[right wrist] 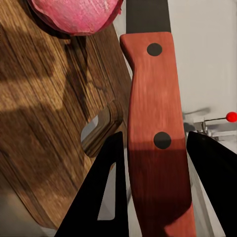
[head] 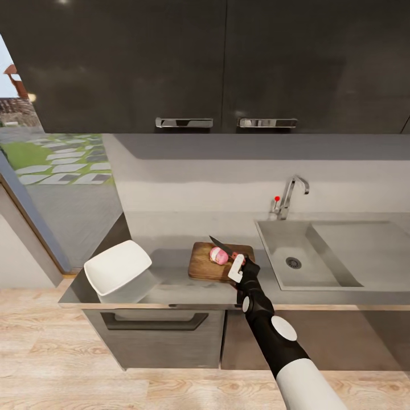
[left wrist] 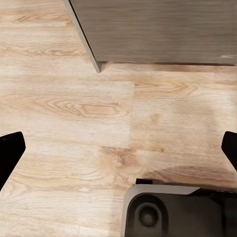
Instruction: In the kitchen, take the Vidalia onion out of the sink, dice it on the chopping board with the paring knife, put the diced onion into the bowl on the countertop, then place both the paring knife and the chopping board into the sink.
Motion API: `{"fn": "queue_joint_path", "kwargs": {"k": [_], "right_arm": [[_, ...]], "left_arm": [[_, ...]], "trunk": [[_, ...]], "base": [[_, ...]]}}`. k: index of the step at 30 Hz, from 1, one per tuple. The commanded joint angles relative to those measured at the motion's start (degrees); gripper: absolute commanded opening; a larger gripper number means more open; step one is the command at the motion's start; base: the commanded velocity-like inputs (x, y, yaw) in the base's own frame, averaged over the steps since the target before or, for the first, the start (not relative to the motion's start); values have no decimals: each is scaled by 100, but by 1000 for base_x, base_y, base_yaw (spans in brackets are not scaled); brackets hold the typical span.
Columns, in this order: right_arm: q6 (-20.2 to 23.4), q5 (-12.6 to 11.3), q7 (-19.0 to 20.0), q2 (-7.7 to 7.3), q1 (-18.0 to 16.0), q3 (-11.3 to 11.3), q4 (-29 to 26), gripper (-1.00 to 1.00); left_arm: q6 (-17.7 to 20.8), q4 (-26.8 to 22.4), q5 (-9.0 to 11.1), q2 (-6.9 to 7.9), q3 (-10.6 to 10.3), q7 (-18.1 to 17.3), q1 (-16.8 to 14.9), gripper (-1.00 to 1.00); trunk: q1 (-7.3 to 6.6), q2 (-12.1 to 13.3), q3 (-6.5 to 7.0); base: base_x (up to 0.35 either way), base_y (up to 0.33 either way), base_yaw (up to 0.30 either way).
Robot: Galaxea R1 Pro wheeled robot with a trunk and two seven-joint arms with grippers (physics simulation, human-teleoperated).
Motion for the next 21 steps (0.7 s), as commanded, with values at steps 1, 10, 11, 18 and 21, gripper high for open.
{"fn": "queue_joint_path", "kwargs": {"k": [1,10,11,18,21], "right_arm": [[38,25,46,0,-1,11,-4,-100],[42,25,46,0,-1,8,-4,-100],[43,25,46,0,1,8,-3,-100],[37,-87,46,0,0,-10,-228,-100],[47,-1089,53,0,-1,-44,-1050,-100]], "left_arm": [[-10,-7,30,9,-39,46,-1,100],[-7,-4,30,9,-39,37,-1,100],[-8,-3,30,9,-39,37,-1,100],[-7,-2,30,9,-39,37,-1,100],[-7,-3,30,9,-39,37,-1,100]], "trunk": [[4,-10,-12],[4,-10,-12],[4,-10,-12],[4,-10,-12],[4,-10,-12]], "base": [[0,0,0],[0,0,0],[0,0,0],[0,0,0],[0,0,0]]}}
